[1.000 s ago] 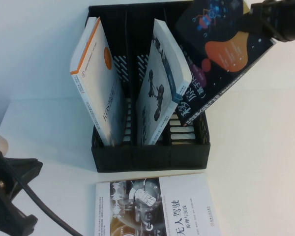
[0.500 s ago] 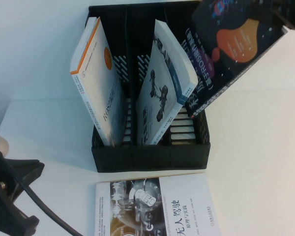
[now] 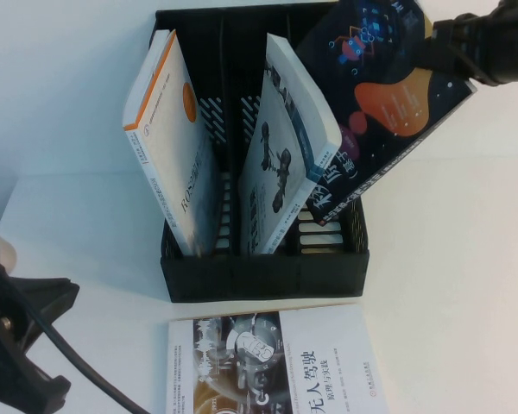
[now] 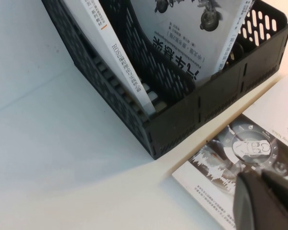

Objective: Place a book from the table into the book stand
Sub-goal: Place the book on the book shelf

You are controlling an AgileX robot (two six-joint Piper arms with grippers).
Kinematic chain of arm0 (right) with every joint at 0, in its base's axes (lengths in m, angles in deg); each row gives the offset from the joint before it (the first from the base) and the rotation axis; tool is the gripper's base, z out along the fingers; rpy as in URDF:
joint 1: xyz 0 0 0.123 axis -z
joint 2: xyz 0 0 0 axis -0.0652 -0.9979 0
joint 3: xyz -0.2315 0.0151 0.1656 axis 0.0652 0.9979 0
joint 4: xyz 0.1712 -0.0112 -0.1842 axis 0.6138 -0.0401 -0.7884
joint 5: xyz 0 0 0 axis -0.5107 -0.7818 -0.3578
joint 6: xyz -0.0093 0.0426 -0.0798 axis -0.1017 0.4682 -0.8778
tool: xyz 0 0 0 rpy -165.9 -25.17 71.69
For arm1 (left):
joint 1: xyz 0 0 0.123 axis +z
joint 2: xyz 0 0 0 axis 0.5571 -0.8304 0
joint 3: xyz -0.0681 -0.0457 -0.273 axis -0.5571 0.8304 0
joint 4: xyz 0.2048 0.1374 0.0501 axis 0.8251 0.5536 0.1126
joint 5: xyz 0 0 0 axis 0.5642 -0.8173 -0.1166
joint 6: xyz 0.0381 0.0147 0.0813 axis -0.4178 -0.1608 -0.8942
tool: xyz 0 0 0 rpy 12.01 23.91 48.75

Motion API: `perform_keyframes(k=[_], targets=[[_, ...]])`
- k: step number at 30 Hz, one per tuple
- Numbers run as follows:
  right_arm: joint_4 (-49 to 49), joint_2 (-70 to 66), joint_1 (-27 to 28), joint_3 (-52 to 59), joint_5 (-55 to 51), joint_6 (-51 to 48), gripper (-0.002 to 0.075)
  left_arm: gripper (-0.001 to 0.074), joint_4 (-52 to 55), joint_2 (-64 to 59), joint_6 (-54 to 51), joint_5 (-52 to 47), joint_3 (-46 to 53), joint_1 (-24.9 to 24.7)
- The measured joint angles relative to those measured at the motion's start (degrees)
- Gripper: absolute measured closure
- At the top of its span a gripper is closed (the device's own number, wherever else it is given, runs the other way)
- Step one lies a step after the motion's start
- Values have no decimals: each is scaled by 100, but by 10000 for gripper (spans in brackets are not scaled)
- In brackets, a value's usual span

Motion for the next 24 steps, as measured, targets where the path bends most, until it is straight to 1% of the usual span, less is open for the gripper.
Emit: perform_keyframes(k=[5,12,17,24], targets=[[12,110,-9,0,116,34,547,738,-13,0,0,15,0,0],[-364,612,-22,30,237,48,550,738,-22,0,0,15,0,0],[-456,864,-22,30,297,62,550,738,-22,0,0,15,0,0],[-526,721,-22,30,232,62,550,738,-22,0,0,15,0,0]])
